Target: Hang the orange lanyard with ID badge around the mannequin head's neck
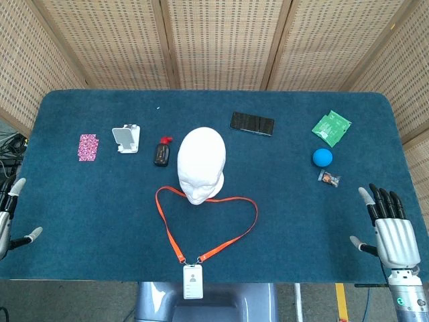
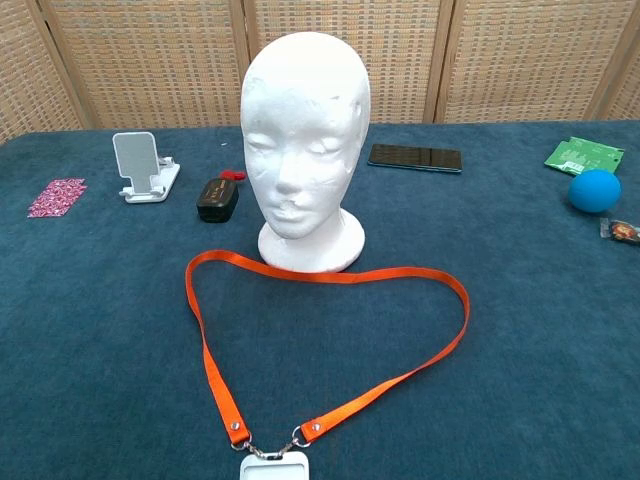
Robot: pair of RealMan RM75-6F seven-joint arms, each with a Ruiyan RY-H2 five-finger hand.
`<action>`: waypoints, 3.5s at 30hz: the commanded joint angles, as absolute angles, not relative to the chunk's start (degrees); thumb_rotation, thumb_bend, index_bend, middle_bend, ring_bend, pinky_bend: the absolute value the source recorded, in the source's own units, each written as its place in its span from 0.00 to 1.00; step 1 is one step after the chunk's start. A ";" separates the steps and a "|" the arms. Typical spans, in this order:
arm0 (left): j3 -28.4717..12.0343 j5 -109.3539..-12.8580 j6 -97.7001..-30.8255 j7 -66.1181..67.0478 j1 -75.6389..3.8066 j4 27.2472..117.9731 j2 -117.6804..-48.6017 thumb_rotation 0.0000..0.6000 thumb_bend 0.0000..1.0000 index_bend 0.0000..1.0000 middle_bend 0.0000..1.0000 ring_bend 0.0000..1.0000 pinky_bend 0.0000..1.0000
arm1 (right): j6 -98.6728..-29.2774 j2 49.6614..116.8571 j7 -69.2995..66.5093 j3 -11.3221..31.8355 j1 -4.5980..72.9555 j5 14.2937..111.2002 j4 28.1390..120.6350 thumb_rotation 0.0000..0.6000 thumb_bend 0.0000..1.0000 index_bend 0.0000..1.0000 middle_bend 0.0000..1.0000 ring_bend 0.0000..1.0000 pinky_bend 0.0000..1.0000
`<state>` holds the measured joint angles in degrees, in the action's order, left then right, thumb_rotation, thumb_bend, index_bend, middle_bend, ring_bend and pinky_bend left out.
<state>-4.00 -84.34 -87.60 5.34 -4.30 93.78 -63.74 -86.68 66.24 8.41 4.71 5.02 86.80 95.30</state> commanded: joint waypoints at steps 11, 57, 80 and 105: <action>-5.15 -82.28 -85.53 4.93 -5.49 93.53 -63.33 1.00 0.00 0.00 0.00 0.00 0.00 | -69.87 66.62 2.86 3.28 13.74 86.87 96.18 1.00 0.00 0.01 0.00 0.00 0.00; -6.02 -77.90 -80.09 3.40 -8.14 92.40 -63.25 1.00 0.00 0.00 0.00 0.00 0.00 | -48.45 96.44 20.55 13.39 44.06 46.52 77.76 1.00 0.55 0.49 0.00 0.00 0.00; -5.82 -77.85 -80.17 3.24 -8.27 92.63 -63.14 1.00 0.00 0.00 0.00 0.00 0.00 | -49.56 99.23 23.36 12.74 45.88 42.54 74.88 1.00 0.57 0.55 0.00 0.00 0.00; -7.21 -79.47 -76.53 4.61 -12.87 91.62 -65.27 1.00 0.01 0.00 0.00 0.00 0.00 | -51.09 97.67 21.82 10.95 44.42 47.16 77.21 1.00 0.63 0.67 0.00 0.00 0.00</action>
